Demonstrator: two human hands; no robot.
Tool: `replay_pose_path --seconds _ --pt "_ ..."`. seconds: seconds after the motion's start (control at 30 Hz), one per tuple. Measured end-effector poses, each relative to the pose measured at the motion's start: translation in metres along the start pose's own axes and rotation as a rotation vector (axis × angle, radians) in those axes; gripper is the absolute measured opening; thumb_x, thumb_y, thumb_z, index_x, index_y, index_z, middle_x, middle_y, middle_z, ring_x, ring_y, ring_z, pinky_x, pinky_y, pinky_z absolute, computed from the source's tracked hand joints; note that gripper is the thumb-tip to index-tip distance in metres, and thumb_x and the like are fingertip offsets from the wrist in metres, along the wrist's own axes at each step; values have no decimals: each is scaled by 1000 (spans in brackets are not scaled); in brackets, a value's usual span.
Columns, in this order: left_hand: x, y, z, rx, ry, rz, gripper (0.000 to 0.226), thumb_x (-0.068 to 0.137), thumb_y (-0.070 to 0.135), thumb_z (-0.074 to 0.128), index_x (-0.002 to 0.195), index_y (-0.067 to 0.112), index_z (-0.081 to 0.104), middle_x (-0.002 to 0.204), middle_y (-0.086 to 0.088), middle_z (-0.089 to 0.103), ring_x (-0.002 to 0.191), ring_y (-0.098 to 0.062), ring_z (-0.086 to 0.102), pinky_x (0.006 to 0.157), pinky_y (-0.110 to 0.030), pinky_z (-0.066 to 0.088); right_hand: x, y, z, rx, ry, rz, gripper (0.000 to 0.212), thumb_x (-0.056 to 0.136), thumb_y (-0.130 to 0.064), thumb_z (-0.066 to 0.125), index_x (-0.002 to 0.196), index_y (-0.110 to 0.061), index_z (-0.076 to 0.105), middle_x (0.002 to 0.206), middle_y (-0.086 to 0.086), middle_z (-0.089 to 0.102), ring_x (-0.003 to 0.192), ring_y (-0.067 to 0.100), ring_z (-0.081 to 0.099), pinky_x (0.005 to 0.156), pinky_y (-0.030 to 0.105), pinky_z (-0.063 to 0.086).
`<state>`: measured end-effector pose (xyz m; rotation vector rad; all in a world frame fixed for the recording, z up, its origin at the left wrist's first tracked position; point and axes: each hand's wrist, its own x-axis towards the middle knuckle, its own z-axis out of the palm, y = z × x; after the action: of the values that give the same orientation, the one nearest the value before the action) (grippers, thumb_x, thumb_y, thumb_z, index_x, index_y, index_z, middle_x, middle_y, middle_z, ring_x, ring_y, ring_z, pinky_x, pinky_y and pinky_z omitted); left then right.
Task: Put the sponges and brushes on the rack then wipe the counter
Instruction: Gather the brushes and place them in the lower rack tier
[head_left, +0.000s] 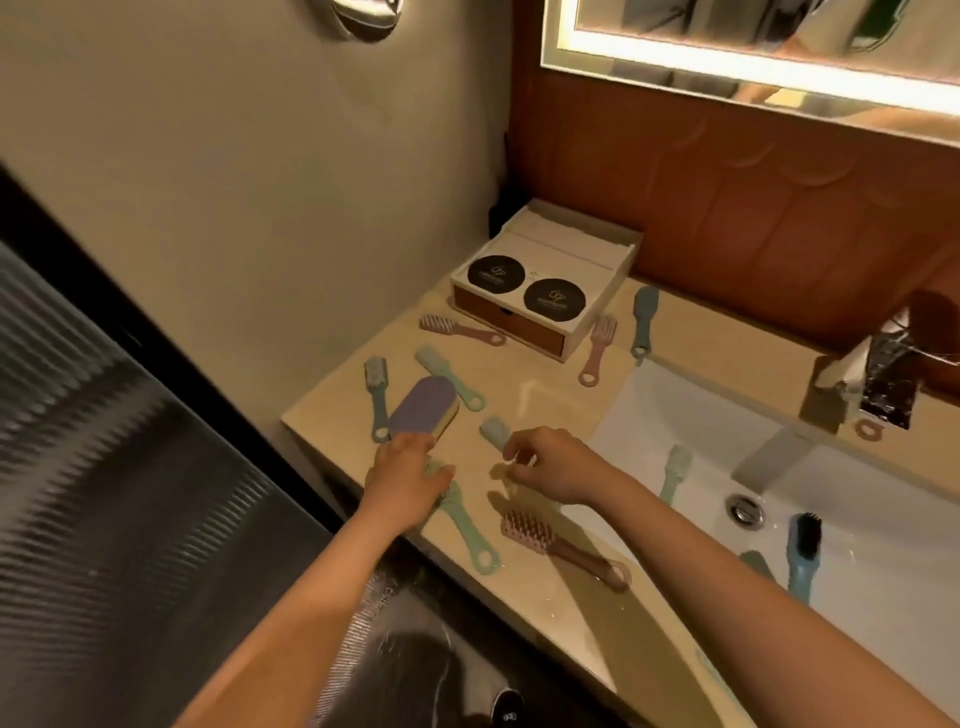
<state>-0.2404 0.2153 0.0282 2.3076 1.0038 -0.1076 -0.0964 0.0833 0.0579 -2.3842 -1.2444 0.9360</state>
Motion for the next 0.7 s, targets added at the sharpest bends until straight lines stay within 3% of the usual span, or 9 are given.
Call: replay_pose_path --seconds 0.13,0.33,0.53,0.7 --pt "24 -32 -4 33 104 -80 60 88 41 57 137 13 36 141 -8 35 129 -30 33 105 -39 34 41 -25 9 -3 -15 -27 38 91 -25 53 126 -13 54 126 12 59 112 29 55 92 35 44" --pt "62 -33 -7 120 143 -38 78 83 43 61 144 13 23 145 -9 32 132 -31 32 103 -42 34 90 -39 17 -22 -24 -30 54 90 -9 48 143 -12 36 146 13 42 131 31 43 104 32 36" --pt "80 -32 3 268 195 -41 73 74 52 63 133 19 36 126 -4 55 118 -28 48 95 -39 34 109 -34 27 -30 10 -55 50 93 -12 45 142 -13 37 143 14 46 126 34 46 102 40 40" --pt "80 -22 -11 21 208 -44 55 77 49 61 121 18 49 111 -6 64 103 -32 58 84 -39 40 108 -21 22 -25 51 -98 63 85 -15 59 143 -16 36 142 13 46 127 33 45 102 41 40"
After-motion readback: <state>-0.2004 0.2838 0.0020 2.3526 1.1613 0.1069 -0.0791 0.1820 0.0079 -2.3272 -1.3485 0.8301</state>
